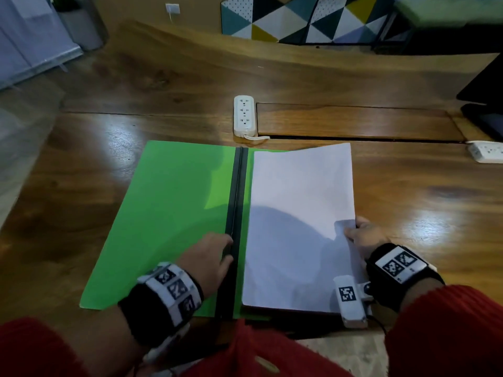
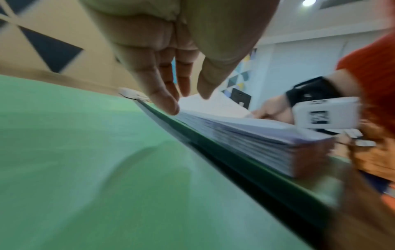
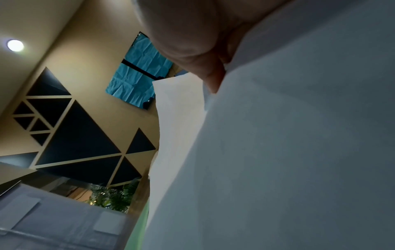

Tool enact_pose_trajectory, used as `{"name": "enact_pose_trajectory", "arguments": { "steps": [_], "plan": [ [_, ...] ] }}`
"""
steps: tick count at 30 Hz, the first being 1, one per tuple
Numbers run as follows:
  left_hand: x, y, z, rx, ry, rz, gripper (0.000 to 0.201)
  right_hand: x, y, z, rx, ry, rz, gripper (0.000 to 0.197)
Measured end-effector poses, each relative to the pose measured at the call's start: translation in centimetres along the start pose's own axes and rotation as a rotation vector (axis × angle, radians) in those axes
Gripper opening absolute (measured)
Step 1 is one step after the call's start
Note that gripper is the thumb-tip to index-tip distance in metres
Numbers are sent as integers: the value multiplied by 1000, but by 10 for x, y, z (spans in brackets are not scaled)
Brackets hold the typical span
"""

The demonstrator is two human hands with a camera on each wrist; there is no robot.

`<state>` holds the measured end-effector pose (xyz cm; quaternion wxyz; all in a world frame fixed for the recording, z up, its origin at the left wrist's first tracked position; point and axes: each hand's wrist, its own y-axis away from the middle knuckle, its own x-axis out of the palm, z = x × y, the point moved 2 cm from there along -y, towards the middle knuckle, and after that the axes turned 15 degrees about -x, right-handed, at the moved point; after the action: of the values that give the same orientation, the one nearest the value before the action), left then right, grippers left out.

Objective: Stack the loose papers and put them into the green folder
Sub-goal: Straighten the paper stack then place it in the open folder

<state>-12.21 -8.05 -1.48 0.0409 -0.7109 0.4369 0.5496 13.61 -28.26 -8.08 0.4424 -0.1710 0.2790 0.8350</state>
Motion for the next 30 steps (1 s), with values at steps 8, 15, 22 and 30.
{"name": "enact_pose_trajectory", "arguments": {
  "steps": [8, 15, 22, 30],
  "plan": [
    [9, -28, 3, -268, 84, 73, 33, 20, 12, 24, -68, 35, -25, 40],
    [15, -32, 2, -280, 163, 52, 29, 25, 11, 30, -61, 64, -37, 42],
    [14, -41, 1, -281, 89, 44, 20, 31, 11, 37, 26, 134, -29, 23],
    [15, -44, 2, -296, 109, 39, 17, 23, 20, 51, 21, 335, 22, 31]
  ]
}}
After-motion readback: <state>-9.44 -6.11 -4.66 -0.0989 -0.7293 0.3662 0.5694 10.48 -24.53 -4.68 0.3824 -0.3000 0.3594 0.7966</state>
